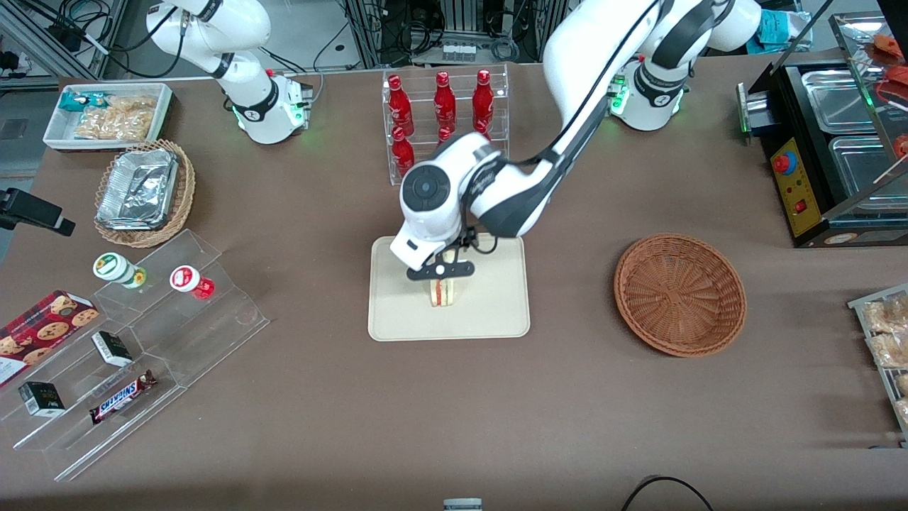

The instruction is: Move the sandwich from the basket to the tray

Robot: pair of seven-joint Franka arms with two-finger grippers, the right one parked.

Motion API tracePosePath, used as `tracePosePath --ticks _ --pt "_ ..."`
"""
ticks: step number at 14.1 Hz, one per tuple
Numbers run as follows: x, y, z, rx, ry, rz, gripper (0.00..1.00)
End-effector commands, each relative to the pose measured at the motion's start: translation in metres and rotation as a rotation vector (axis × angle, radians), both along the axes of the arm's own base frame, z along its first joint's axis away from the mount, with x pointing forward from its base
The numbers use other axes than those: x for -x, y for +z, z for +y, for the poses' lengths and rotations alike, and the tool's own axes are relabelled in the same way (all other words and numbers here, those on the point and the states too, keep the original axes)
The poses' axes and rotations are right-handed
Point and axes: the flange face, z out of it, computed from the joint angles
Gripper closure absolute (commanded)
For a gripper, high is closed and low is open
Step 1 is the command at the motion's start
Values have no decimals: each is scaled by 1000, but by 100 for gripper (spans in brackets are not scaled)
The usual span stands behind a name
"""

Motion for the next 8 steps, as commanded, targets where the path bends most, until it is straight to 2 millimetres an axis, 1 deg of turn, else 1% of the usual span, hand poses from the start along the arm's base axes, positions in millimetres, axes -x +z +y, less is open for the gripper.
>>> tracePosePath --ticks 1,2,3,4,5,6,8 --pt "7 26 52 -86 55 17 0" --pt "-6 43 88 -79 102 12 0" --pt "-18 56 123 -70 111 22 0" --pt "-16 70 145 -55 56 30 0" --pt "-14 76 170 -38 23 51 0" --pt "-16 81 204 -34 12 62 0" --pt "-21 93 263 -17 -36 74 0"
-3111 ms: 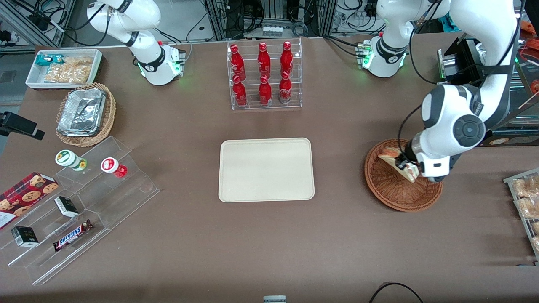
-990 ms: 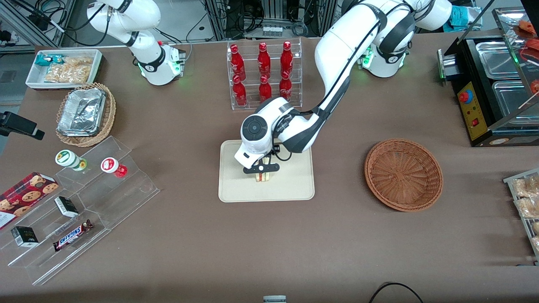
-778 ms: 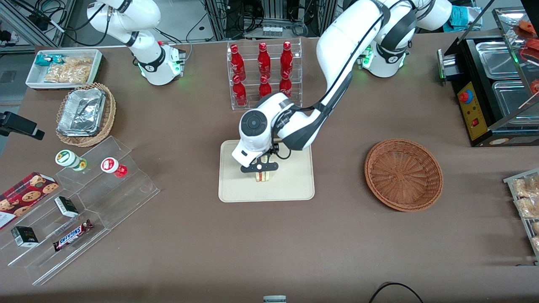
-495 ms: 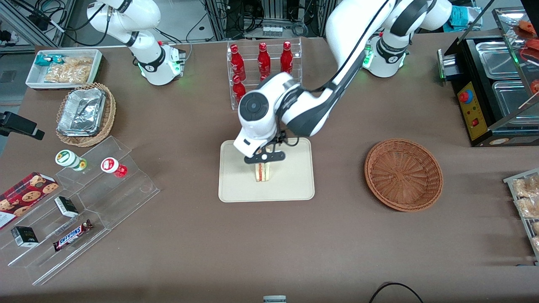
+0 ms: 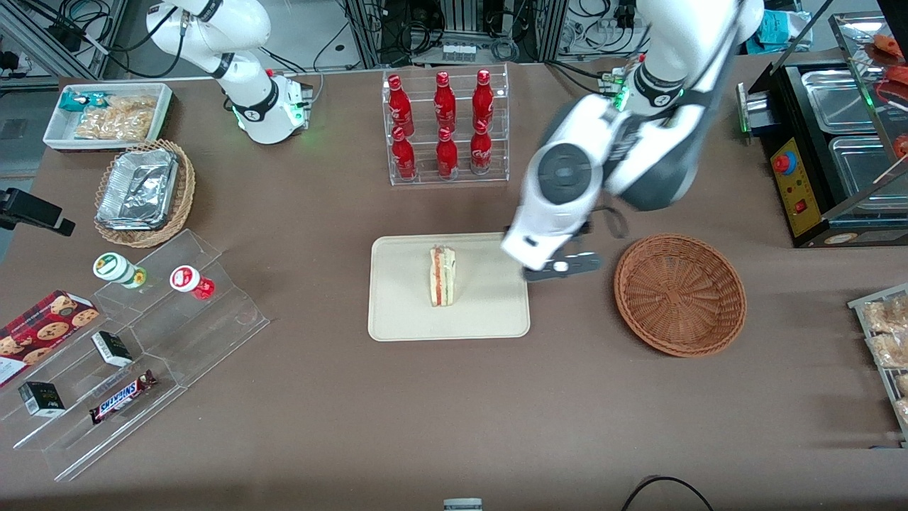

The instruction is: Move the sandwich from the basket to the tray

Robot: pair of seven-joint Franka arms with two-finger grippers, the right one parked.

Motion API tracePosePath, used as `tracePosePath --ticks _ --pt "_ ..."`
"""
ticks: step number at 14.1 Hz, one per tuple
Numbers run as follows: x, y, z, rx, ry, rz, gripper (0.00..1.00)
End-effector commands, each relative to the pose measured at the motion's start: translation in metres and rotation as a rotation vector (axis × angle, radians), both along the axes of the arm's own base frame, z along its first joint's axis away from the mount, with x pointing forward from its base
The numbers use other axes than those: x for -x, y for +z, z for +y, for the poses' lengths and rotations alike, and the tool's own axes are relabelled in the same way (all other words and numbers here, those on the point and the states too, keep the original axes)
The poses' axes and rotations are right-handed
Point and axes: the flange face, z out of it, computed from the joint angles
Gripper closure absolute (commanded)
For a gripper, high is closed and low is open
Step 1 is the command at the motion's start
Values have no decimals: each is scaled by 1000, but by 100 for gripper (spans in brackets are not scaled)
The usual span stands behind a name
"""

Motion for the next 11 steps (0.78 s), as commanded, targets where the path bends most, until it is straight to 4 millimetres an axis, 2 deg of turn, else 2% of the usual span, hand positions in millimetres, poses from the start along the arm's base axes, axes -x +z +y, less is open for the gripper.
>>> tracePosePath --ticks 1,5,9,11 --pt "18 20 77 26 -59 42 0" --pt "15 60 154 20 -89 59 0" --pt "18 98 215 -64 -64 12 0" --pt "18 115 225 -60 -70 2 0"
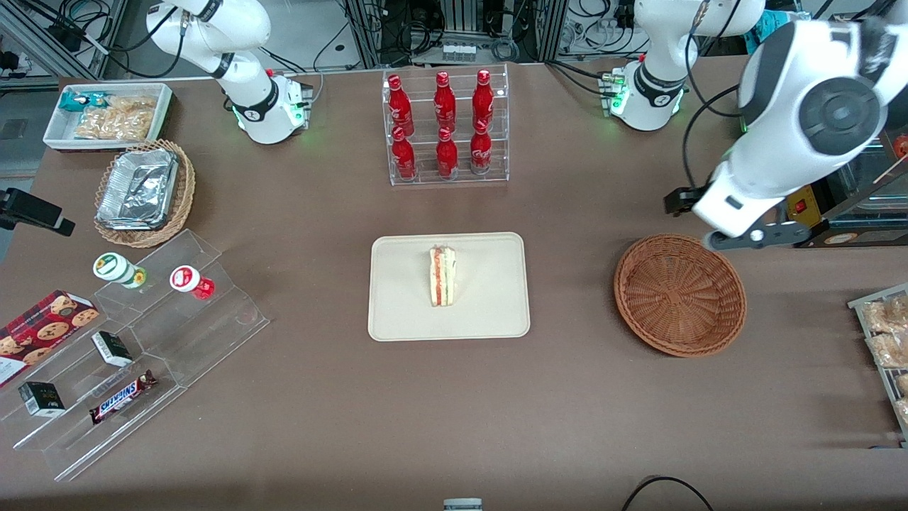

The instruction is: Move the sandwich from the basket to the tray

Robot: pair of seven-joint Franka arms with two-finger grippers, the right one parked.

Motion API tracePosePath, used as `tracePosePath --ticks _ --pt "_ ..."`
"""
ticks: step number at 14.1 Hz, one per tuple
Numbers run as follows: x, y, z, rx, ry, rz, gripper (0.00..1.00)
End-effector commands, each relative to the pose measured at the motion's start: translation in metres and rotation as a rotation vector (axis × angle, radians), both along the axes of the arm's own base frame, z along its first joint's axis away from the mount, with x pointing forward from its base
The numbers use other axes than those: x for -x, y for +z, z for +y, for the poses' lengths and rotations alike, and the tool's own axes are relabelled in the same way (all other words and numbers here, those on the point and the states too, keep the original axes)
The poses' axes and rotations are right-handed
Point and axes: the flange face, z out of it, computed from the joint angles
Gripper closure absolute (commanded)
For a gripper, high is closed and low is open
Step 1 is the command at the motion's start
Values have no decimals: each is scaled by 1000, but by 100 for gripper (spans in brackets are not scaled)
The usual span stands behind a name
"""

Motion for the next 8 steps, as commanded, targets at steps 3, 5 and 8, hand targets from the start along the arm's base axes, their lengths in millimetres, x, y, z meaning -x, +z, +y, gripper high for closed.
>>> tracePosePath --ticks 3,5,8 --pt "4 48 17 52 -70 -46 0" --pt "1 61 21 77 -62 -73 0" --pt "-5 65 35 121 -27 -100 0"
